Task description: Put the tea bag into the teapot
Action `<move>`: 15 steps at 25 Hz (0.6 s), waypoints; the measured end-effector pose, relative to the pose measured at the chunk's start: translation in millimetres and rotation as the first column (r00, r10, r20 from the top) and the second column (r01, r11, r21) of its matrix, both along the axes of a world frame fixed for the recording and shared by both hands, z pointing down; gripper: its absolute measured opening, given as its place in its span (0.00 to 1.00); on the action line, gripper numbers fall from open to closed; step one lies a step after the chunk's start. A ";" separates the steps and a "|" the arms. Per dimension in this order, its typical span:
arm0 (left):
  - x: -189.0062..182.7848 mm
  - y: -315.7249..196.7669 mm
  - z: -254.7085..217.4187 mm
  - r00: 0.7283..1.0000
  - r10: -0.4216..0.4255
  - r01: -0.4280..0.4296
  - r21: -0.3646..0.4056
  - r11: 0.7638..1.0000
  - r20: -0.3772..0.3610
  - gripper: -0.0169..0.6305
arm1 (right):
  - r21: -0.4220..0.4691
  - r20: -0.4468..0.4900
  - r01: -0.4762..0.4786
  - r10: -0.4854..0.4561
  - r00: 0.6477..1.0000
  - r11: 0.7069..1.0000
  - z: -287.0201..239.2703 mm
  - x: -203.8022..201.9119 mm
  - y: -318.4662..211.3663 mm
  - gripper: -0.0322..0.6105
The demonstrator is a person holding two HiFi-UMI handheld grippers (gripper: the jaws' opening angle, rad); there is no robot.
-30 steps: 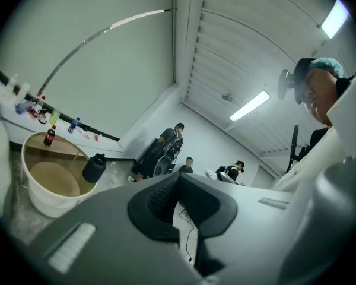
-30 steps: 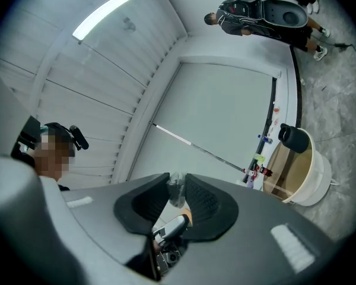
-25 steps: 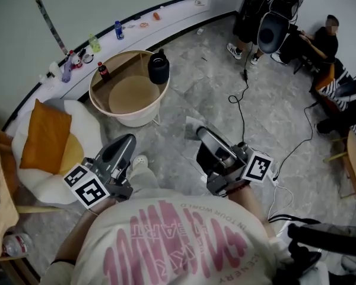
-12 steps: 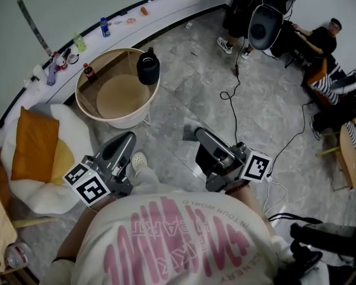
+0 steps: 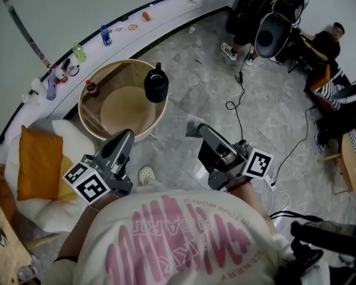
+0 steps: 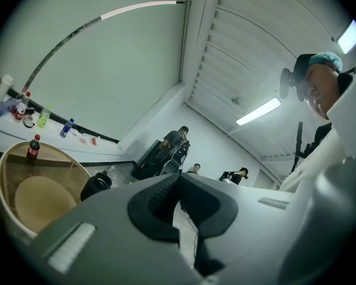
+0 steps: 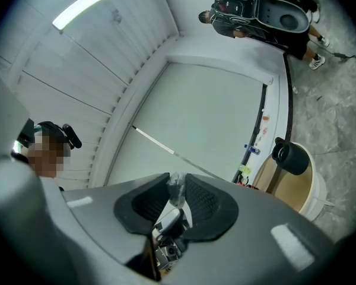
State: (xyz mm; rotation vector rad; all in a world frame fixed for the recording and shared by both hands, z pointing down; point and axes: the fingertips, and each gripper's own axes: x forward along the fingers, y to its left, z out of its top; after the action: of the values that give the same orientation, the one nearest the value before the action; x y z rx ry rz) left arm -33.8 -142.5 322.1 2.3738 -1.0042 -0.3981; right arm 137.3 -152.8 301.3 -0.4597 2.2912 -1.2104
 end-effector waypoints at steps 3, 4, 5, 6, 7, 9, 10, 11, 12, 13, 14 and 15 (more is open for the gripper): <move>-20.1 -28.3 -3.2 1.000 0.010 -0.010 -0.004 1.000 0.005 0.04 | -0.013 0.000 -0.037 0.037 0.999 0.999 -3.1 -10.2 -32.9 0.18; -27.1 -37.7 -4.1 1.000 0.009 -0.009 -0.003 1.000 0.007 0.04 | -0.011 -0.004 -0.043 0.043 0.999 0.999 -4.3 -13.8 -43.4 0.18; -34.5 -47.6 -5.0 1.000 0.006 -0.006 -0.002 1.000 0.006 0.04 | -0.007 -0.010 -0.050 0.050 0.999 0.999 -5.7 -17.8 -54.1 0.18; -42.1 -57.3 -5.6 1.000 0.002 -0.002 -0.001 1.000 0.003 0.04 | -0.004 -0.016 -0.057 0.057 0.998 0.998 -6.9 -21.5 -64.5 0.18; -49.6 -66.6 -5.8 1.000 -0.003 0.003 -0.001 1.000 0.000 0.04 | -0.002 -0.020 -0.067 0.067 0.998 0.998 -7.7 -24.7 -74.3 0.18; -62.5 -82.1 -5.3 1.000 -0.009 0.009 -0.002 1.000 -0.002 0.04 | -0.002 -0.023 -0.093 0.093 0.995 0.996 -8.8 -28.2 -90.8 0.18; -67.8 -88.2 -4.7 1.000 -0.005 0.005 -0.002 1.000 0.000 0.04 | -0.002 -0.023 -0.108 0.108 0.994 0.994 -9.4 -28.8 -97.6 0.18; -72.9 -94.1 -4.3 1.000 0.001 -0.001 0.000 1.000 0.001 0.04 | 0.000 -0.024 -0.121 0.121 0.992 0.993 -10.2 -29.3 -103.9 0.18; -78.3 -100.5 -4.1 1.000 0.005 -0.005 0.003 1.000 0.002 0.04 | 0.003 -0.027 -0.130 0.130 0.991 0.992 -10.9 -30.3 -110.1 0.18; -83.9 -107.0 -4.2 1.000 0.005 -0.005 0.007 1.000 0.003 0.04 | 0.004 -0.033 -0.134 0.134 0.990 0.991 -10.8 -32.2 -115.8 0.18; -89.4 -113.2 -4.1 1.000 0.001 -0.001 0.011 1.000 0.001 0.04 | 0.002 -0.043 -0.136 0.136 0.990 0.991 -9.4 -34.5 -121.0 0.18; -94.2 -118.9 -3.8 1.000 -0.006 0.006 0.014 1.000 -0.003 0.04 | -0.001 -0.057 -0.136 0.136 0.989 0.991 -6.7 -36.6 -126.1 0.18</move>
State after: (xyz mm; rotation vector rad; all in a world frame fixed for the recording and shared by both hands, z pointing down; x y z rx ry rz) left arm -127.9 -261.4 318.3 2.3826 -1.0108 -0.4126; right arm 100.7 -278.8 294.6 -0.6491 2.2635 -1.1499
